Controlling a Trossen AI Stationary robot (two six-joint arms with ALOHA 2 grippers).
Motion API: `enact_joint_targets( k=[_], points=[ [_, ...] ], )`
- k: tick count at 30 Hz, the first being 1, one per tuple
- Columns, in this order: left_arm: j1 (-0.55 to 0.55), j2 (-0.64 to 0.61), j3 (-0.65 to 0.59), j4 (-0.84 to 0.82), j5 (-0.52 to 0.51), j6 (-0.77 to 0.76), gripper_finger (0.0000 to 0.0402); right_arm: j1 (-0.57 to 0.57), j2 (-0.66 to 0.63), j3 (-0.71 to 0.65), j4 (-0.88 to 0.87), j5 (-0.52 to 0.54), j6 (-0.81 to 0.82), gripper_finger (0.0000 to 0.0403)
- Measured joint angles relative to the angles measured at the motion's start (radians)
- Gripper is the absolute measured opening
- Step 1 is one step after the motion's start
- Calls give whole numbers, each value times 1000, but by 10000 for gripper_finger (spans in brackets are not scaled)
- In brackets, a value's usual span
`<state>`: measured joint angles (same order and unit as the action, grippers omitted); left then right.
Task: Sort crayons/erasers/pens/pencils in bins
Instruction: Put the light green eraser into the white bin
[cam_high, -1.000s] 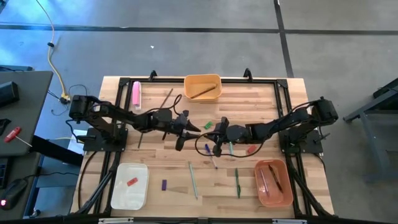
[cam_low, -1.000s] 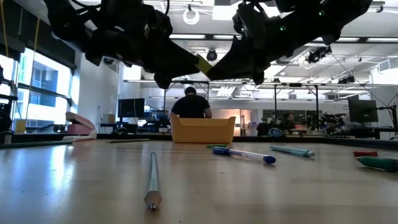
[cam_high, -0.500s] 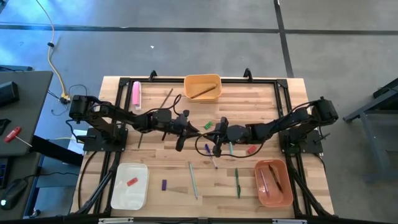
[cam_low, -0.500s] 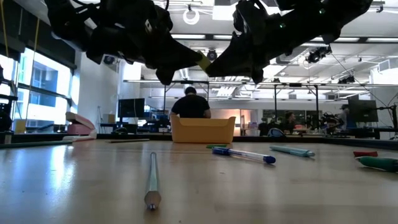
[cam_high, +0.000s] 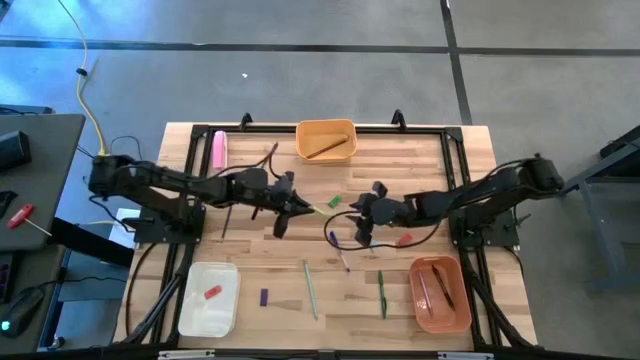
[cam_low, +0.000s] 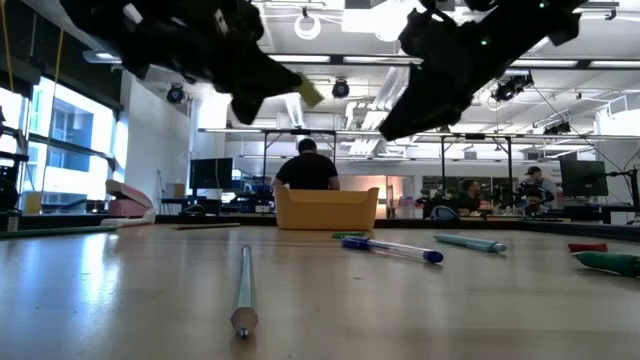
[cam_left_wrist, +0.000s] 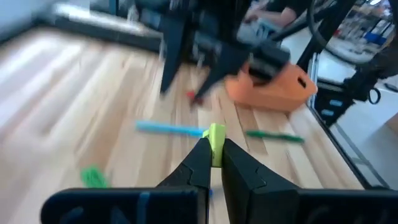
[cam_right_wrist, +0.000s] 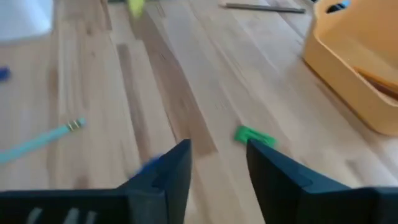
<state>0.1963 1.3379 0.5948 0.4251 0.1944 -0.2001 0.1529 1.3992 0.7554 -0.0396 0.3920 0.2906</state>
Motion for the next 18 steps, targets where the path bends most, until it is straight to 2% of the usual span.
enact_joint_targets(
  k=[4,7,8,13,16,18],
  points=[
    [-34,-115,21,-223,-9,-90,9,-8,-48,-80,10,44,-46,83],
    [-106,-182,89,-440,-69,-122,8,-48,-55,-176,165,16,-82,20],
    [-131,-201,116,-541,-94,-135,8,-65,-55,-208,231,-2,-90,10],
    [-258,-216,282,-972,-172,-301,8,-133,-55,-329,540,-75,-139,20],
    [-340,-205,344,-1161,-170,-458,8,-155,-58,-363,590,-140,-164,5],
    [-401,-201,362,-1252,-162,-583,8,-160,-68,-376,590,-142,-162,3]
  ],
)
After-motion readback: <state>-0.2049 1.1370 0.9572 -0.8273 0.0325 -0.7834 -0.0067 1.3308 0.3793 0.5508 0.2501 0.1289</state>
